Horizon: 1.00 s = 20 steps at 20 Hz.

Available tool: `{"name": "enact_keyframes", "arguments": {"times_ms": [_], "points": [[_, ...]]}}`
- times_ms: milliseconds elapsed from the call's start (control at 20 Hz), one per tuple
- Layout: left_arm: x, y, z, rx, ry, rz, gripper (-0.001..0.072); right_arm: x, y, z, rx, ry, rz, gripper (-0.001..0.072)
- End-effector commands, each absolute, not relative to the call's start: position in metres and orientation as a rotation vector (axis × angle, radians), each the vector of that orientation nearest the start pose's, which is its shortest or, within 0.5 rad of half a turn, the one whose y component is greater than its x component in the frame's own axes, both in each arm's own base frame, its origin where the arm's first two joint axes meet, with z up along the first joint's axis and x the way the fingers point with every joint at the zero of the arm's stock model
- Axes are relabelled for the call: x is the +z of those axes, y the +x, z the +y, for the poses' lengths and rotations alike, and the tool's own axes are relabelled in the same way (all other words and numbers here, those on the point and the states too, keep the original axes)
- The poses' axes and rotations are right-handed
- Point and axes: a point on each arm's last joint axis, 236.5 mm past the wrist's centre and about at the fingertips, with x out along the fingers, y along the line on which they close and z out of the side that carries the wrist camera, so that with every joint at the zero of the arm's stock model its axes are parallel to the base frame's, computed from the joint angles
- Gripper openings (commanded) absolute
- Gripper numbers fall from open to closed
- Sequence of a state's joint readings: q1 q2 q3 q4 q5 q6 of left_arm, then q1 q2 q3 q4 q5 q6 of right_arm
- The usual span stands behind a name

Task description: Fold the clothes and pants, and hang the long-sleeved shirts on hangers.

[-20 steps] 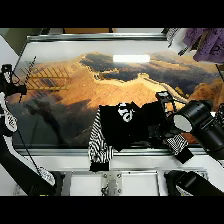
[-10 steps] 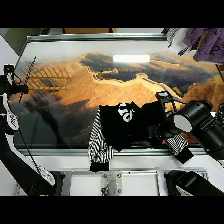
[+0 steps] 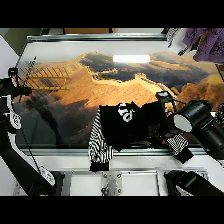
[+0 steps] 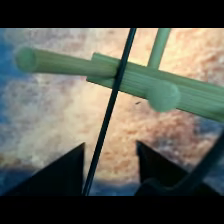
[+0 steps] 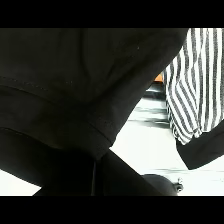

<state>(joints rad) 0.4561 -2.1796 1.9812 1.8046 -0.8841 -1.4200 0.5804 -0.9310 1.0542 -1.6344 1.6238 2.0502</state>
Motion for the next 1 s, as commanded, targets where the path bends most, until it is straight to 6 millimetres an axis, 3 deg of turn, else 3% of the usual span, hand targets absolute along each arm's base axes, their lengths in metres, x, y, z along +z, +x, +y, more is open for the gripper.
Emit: {"name": "enact_keyframes", "arguments": {"times_ms": [0, 50, 300, 500, 750, 950], "points": [[-0.12, 0.533, 0.31, 0.404, 0.101, 1.187, 0.0134, 0.062, 0.206, 0.117, 0.059, -0.09, 1.478, 0.0017], [-0.121, 0.53, 0.309, 0.404, 0.098, 1.199, 0.0018, 0.062, 0.206, 0.117, 0.059, -0.09, 1.478, 0.0017], [-0.116, 0.523, 0.307, 0.407, 0.086, 1.227, 0.0019, 0.062, 0.206, 0.117, 0.059, -0.089, 1.477, 0.0017], [-0.081, 0.51, 0.304, 0.45, 0.037, 1.237, 0.0019, 0.062, 0.206, 0.117, 0.059, -0.09, 1.478, 0.0017], [0.003, 0.499, 0.282, 0.472, 0.106, 1.216, 0.0019, 0.062, 0.206, 0.117, 0.059, -0.09, 1.478, 0.0017], [0.088, 0.498, 0.236, 0.426, 0.163, 1.118, 0.0019, 0.062, 0.206, 0.117, 0.059, -0.089, 1.477, 0.0017]]}}
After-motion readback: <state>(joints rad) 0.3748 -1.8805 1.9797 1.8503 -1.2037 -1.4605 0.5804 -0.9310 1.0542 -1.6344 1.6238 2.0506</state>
